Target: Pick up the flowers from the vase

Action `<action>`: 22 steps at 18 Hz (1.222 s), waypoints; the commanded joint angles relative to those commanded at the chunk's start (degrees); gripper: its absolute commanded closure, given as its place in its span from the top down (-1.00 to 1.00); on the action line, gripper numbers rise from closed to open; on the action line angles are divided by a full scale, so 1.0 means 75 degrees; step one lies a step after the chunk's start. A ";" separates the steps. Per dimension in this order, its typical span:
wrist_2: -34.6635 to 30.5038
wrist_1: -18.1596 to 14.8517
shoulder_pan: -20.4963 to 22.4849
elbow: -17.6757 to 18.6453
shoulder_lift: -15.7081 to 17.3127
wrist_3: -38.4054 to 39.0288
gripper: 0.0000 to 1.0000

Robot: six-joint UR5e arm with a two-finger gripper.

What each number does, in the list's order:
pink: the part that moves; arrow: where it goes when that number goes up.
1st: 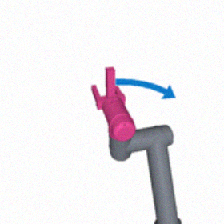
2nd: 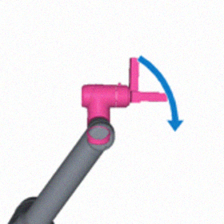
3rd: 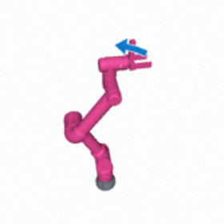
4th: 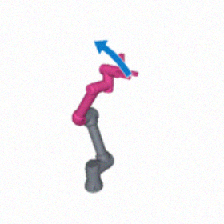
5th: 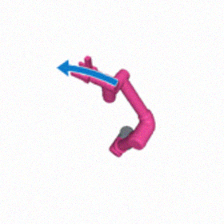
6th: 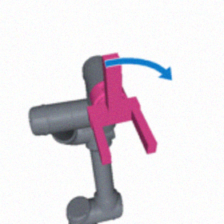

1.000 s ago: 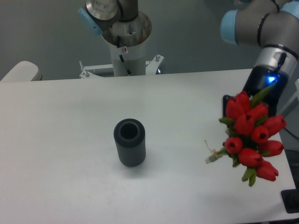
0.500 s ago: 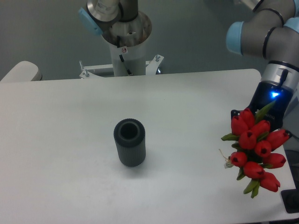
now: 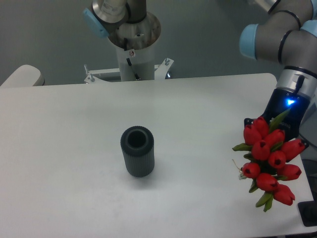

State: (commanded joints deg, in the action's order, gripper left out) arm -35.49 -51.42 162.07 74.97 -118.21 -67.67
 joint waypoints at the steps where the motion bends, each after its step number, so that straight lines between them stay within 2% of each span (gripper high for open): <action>1: -0.0164 0.0000 -0.0023 0.0000 0.0012 -0.0047 -0.24; 8: -0.0295 0.0000 -0.0035 0.0070 0.0023 -0.0456 -0.24; 22: -0.0377 0.0000 -0.0105 0.0012 0.0000 -0.0481 -0.24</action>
State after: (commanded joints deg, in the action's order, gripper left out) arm -38.32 -51.42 161.28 75.06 -118.21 -71.28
